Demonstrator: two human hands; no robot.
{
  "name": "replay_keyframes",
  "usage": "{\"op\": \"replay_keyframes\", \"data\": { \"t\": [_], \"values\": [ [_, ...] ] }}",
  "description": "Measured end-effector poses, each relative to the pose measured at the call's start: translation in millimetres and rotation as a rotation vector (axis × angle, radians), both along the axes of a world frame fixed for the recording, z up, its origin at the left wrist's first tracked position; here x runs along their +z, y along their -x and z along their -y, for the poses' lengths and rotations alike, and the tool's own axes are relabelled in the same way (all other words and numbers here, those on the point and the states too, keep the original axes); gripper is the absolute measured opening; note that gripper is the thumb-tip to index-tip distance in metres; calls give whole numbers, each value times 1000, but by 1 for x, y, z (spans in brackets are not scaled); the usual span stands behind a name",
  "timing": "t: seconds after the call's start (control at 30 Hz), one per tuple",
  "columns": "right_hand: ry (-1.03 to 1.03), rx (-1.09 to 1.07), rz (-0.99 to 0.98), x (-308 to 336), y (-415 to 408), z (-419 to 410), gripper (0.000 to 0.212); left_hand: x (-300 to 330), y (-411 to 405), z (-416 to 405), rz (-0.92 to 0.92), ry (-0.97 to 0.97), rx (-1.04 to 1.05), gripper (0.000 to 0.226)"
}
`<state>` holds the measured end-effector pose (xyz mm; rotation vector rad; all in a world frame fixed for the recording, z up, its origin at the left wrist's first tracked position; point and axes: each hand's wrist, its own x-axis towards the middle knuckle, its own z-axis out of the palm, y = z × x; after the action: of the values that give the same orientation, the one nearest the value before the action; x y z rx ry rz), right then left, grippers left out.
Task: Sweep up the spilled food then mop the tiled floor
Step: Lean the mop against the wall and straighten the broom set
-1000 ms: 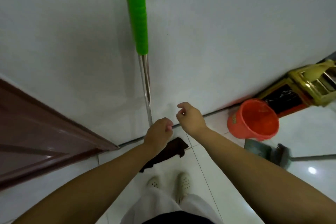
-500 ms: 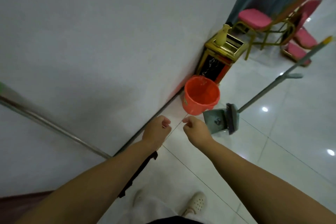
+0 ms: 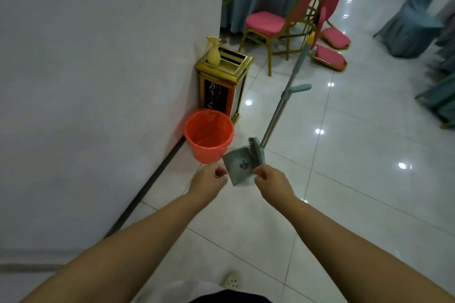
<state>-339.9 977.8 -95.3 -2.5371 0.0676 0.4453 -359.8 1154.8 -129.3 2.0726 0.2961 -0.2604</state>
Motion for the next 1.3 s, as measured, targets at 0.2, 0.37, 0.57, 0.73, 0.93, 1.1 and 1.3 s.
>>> {"op": "replay_keyframes", "data": {
  "t": [0.2,0.37,0.57,0.73,0.93,1.1,1.3],
  "values": [
    [-32,-85,10,1,-31,84,25,1,-37,79,-23,37,-50,27],
    [-98,-136,-5,0,-62,119,25,7,-71,111,-23,42,-51,23],
    [-118,-181,15,-6,-109,153,21,8,-139,143,-18,98,-52,12],
    [-44,-189,39,-2,-177,183,29,6,-217,174,-16,163,3,16],
    [-2,-170,48,11,-276,204,31,20,-323,192,34,245,114,38],
    [-6,-167,49,8,-345,213,31,35,-403,199,125,248,130,55],
    [25,-127,42,-10,-404,218,31,39,-447,211,183,330,50,44]
  ]
}}
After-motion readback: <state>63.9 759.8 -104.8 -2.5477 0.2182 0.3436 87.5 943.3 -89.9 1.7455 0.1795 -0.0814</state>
